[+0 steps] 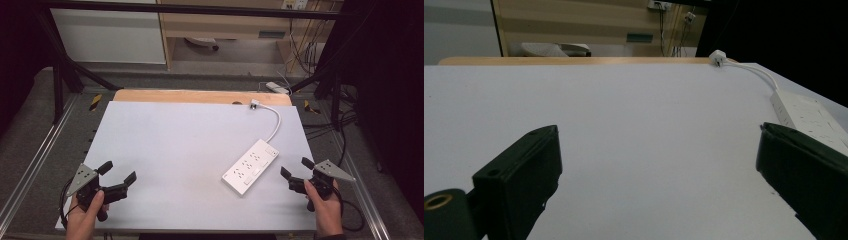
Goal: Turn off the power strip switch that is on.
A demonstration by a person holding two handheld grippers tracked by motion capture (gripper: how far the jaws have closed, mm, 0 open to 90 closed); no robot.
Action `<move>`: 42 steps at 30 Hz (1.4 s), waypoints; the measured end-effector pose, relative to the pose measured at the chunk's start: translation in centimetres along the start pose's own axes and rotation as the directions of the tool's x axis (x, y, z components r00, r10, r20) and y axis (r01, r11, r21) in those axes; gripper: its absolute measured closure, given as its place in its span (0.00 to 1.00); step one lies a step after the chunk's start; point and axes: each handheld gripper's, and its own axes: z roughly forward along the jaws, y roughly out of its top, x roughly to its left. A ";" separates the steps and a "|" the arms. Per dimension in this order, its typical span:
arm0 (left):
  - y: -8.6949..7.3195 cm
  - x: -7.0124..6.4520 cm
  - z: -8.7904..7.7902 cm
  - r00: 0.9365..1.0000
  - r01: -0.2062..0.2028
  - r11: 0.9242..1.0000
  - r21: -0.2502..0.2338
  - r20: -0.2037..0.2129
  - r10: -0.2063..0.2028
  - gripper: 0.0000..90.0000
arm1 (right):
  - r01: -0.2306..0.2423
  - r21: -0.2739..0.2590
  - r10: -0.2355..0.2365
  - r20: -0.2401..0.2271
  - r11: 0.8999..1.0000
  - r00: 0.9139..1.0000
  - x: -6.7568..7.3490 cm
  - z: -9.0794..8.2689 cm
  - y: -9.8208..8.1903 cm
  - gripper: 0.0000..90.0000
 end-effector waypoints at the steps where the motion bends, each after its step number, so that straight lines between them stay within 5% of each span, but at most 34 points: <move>1: 0.0 0.0 0.1 1.000 0.002 1.000 0.001 -0.002 -0.002 0.05 | -0.001 0.006 0.001 -0.003 1.000 1.000 0.0 0.0 0.0 0.07; 12: 0.0 -0.1 0.2 1.000 0.002 1.000 0.008 0.004 -0.002 0.05 | 0.004 0.031 -0.004 0.011 1.000 1.000 0.5 -0.3 1.1 0.04; 19: -0.1 -0.2 0.3 1.000 -0.005 1.000 0.015 0.006 0.005 0.05 | -0.003 -0.006 0.003 0.057 1.000 0.998 1.0 -0.6 2.0 0.03; 29: -0.1 -0.2 0.3 1.000 -0.005 1.000 0.011 0.006 0.005 0.05 | 0.009 -0.004 -0.009 0.017 1.000 1.000 2.6 -0.4 3.3 0.05; 42: -0.1 -0.3 0.5 1.000 -0.009 1.000 0.019 0.009 0.009 0.05 | 0.024 -0.027 -0.024 -0.015 0.999 1.000 4.2 -0.5 4.4 0.24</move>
